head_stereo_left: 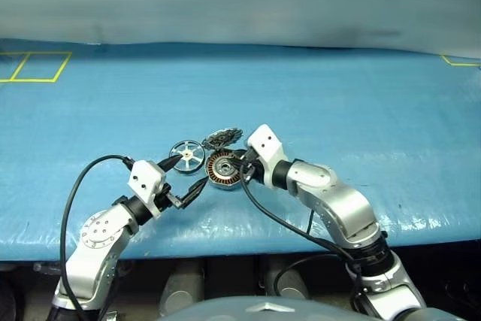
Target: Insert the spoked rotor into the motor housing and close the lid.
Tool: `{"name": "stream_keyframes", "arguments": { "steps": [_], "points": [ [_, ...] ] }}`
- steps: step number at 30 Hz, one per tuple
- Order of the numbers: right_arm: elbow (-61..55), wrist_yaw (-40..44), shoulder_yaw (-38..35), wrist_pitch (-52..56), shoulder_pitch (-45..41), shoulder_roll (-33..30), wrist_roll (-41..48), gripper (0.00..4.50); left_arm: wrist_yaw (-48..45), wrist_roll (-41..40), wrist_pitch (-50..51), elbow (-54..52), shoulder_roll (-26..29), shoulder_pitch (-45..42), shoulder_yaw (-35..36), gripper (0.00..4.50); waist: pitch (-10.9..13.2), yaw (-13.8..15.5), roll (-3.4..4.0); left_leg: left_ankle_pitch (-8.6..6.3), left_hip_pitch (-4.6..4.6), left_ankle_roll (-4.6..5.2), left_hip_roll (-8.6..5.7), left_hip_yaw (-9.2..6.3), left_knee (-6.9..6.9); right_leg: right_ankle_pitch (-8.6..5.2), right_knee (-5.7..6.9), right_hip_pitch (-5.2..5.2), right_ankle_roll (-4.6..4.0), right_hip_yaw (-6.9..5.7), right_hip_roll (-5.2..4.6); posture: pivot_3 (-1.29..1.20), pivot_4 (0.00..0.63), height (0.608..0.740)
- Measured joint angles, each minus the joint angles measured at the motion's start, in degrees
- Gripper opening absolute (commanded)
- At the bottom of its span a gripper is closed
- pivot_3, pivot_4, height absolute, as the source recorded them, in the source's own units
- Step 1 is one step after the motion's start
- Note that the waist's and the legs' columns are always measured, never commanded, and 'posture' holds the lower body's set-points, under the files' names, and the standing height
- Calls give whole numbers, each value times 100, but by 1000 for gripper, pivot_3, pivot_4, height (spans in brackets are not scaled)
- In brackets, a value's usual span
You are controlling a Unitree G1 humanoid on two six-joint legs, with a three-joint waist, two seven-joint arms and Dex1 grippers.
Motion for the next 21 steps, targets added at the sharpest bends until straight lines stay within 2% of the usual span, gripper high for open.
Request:
{"name": "stream_keyframes", "arguments": {
  "steps": [7, 21],
  "points": [
    [369, -83, 120, -39, -50, 271, -31, 697, -20, -3, -14, 4, 2, 59, 2, 4500, 1, -5, 2, 0, 0, 0, 1, -1, -3, 0, 1, -2, 0, 0, 1, 0, 150, 740],
    [520, -71, 246, -76, 6, 295, -50, 697, -10, -6, -14, 31, -44, 59, 2, 4500, 1, -7, 2, 0, 1, 0, 1, -2, -2, 0, 2, -1, 0, 0, 1, 0, 150, 740]
  ]
}}
